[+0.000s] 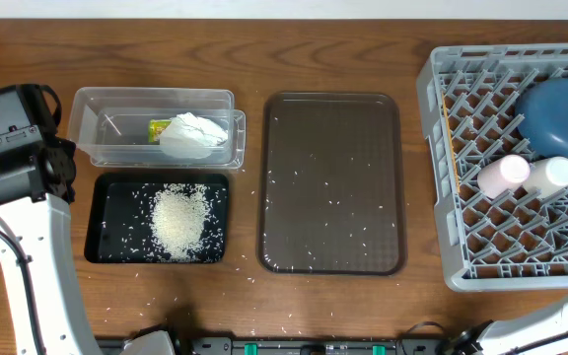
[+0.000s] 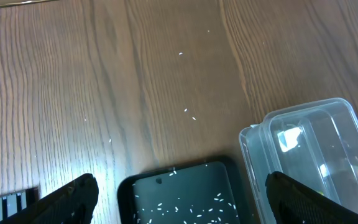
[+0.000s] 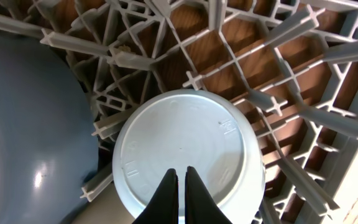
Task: Sort waste into correct bins and load items into the dishwasher rack
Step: 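Lower the bowl into the rack's right side and release it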
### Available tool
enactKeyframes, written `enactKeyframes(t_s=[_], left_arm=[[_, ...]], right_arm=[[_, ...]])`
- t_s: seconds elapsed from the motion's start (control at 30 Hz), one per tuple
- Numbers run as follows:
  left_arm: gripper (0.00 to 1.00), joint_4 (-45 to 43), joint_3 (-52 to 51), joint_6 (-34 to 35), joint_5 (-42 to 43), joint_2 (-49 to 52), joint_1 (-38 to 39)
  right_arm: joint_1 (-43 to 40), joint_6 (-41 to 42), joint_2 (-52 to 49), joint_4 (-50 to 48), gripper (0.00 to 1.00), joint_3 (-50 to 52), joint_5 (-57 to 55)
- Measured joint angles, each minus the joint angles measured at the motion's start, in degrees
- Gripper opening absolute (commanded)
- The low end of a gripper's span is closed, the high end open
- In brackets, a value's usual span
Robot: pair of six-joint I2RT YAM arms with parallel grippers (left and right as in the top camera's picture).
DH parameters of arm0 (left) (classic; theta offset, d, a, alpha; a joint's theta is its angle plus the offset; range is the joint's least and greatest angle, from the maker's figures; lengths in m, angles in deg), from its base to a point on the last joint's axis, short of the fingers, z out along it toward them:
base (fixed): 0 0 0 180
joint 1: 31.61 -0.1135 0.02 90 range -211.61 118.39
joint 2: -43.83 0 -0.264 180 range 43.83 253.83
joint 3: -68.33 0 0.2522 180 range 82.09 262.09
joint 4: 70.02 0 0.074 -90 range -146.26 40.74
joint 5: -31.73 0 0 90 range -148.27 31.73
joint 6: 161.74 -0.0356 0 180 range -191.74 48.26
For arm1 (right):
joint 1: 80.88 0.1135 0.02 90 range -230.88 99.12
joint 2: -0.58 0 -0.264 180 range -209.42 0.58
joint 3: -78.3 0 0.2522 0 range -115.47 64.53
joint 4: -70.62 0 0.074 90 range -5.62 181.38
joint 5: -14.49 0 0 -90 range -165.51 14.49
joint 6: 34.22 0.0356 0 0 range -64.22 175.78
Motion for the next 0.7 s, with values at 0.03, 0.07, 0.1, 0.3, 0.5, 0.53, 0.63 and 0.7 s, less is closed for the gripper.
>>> enactKeyframes(t_s=[0.03, 0.07, 0.1, 0.3, 0.5, 0.53, 0.63, 0.7], left_arm=[[0.89, 0.0, 0.0, 0.0, 0.0, 0.0, 0.0], [0.89, 0.0, 0.0, 0.0, 0.0, 0.0, 0.0], [0.89, 0.0, 0.0, 0.0, 0.0, 0.0, 0.0], [0.89, -0.02, 0.0, 0.0, 0.0, 0.0, 0.0], [0.89, 0.0, 0.0, 0.0, 0.0, 0.0, 0.0], [0.89, 0.0, 0.0, 0.0, 0.02, 0.0, 0.0], [0.89, -0.02, 0.0, 0.0, 0.0, 0.0, 0.0], [0.89, 0.0, 0.0, 0.0, 0.0, 0.0, 0.0]], right_arm=[[0.07, -0.22, -0.02, 0.0, 0.03, 0.0, 0.0], [0.11, -0.35, -0.04, 0.02, 0.03, 0.0, 0.02], [0.13, -0.44, -0.11, 0.07, 0.03, 0.0, 0.09], [0.37, -1.01, -3.15, 1.38, 0.01, 0.0, 0.7], [0.35, -1.11, -3.93, 2.05, 0.01, -0.7, 0.63], [0.35, -1.11, -3.82, 2.43, 0.01, -0.79, 0.63], [0.35, -1.11, -2.95, 4.02, 0.01, -0.76, 0.87], [0.35, -1.11, -2.08, 5.01, 0.01, -0.76, 1.75]])
